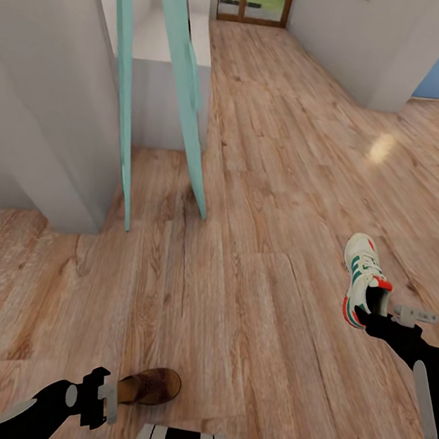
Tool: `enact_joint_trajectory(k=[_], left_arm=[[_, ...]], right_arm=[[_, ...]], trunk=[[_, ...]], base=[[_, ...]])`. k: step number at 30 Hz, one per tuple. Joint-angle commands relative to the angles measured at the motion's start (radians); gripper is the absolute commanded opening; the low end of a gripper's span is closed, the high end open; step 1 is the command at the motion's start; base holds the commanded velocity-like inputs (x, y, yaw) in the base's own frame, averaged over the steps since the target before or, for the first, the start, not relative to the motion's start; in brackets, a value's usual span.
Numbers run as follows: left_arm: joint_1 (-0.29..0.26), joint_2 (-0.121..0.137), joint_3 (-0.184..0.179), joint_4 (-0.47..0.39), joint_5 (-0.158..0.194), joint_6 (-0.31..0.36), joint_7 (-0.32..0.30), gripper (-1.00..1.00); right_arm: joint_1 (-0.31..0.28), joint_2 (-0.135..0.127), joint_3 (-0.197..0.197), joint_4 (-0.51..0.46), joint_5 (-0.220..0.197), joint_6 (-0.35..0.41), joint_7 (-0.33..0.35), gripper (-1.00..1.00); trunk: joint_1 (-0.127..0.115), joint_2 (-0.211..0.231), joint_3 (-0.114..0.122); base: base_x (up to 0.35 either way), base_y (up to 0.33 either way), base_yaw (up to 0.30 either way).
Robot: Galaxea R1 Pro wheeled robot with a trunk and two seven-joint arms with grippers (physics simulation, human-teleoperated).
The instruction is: Pick up the two gym shoes and the two sandals from the corridor floor and place them onto the hallstand (shoe rack) in the corridor, making sure they are on the rack and not on the floor. Arrange them so the two gym shoes are next to each other and the two sandals are next to each other.
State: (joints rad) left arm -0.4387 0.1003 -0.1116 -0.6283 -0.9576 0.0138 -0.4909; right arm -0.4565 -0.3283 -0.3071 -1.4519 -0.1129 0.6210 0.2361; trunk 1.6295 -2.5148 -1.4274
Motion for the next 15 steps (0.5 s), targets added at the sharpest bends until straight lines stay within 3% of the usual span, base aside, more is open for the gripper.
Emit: enact_joint_trajectory(k=[1,15], left_arm=[[0.0,0.001,-0.004,-0.002,-0.006,0.002,-0.002,1.0],[-0.005,-0.008,-0.01,-0.019,-0.01,0.006,-0.002,1.0]], right_arm=[[-0.001,0.0,-0.001,-0.001,-0.01,0.006,0.0,-1.0],[-0.001,0.0,-0.001,-0.002,-0.009,0.006,0.0,-1.0]], trunk=[[0.0,-0.001,-0.005],[0.0,-0.001,-0.015]], base=[[0.0,0.0,0.0],[0.0,0.0,-0.016]])
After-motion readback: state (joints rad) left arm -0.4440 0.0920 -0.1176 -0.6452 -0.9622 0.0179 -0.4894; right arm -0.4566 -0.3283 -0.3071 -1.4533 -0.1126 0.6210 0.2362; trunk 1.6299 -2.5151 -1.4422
